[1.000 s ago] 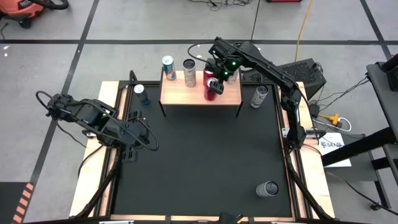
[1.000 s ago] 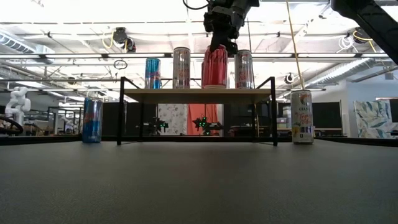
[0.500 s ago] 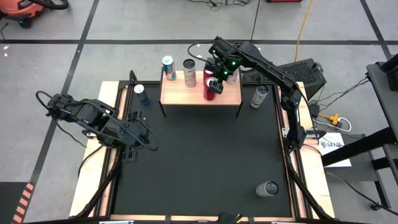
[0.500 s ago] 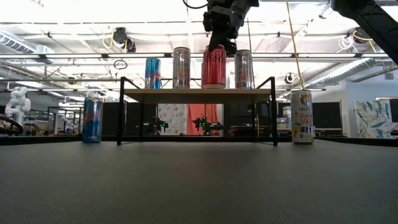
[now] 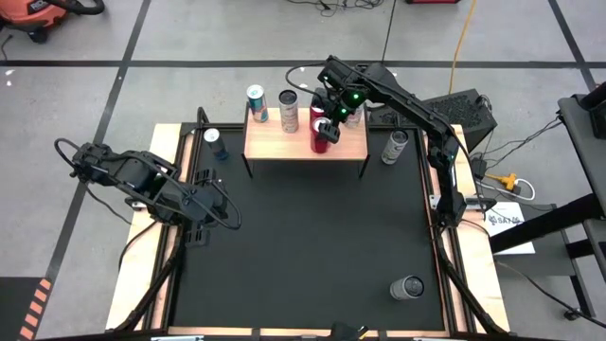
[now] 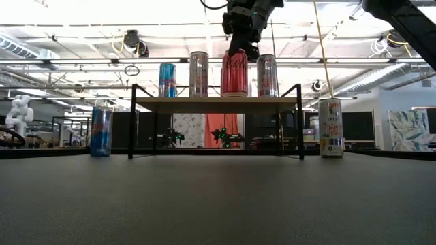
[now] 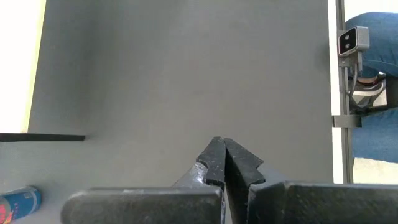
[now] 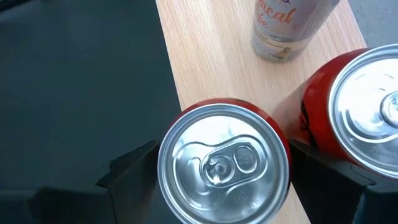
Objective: Place canned beverage on shelf
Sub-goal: Put the red black soda can on the shelf aligned with the other red black soda can, then put the white pink soda can on the shelf aligned with the other white pink soda can
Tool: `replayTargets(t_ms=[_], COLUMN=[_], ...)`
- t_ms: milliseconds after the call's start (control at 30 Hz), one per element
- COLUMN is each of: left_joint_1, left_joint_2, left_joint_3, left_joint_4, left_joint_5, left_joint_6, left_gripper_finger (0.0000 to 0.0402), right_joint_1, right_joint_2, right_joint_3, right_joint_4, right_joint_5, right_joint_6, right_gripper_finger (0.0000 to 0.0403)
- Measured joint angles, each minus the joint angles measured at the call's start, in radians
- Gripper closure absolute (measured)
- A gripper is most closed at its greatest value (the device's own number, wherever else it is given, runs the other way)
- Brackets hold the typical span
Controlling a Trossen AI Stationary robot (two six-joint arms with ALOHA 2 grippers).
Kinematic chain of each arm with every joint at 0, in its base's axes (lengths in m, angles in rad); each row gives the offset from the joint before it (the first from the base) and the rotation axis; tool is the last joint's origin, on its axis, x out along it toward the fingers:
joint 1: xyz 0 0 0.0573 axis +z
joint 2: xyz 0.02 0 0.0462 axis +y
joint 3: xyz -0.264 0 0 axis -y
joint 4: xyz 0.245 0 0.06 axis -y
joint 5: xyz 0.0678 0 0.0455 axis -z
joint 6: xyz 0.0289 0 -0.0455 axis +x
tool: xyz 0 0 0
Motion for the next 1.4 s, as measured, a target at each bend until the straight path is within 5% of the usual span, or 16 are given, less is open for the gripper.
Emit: replayTargets(t_ms=[1033,1400], left_joint_1=[0.0,0.0], left_joint_2=[0.0,0.0], left_joint_3=[0.0,0.0], left_joint_4=[-0.001,-0.001], left_joint_5=[0.002,0.006], left_joint_6=[0.0,-0.001], left_gripper_finger=[0.0402,0.0402], right_joint_1=[0.0,0.029], right_joint_2=[-0.064,-0.141], right_joint_3=[0.0,0.0], right_joint_4=[0.065,-0.001], right_joint_5=[-0.046,-0.05], right_joint_6=[0.021,0.206], right_gripper_finger=[0.0087,0.0087])
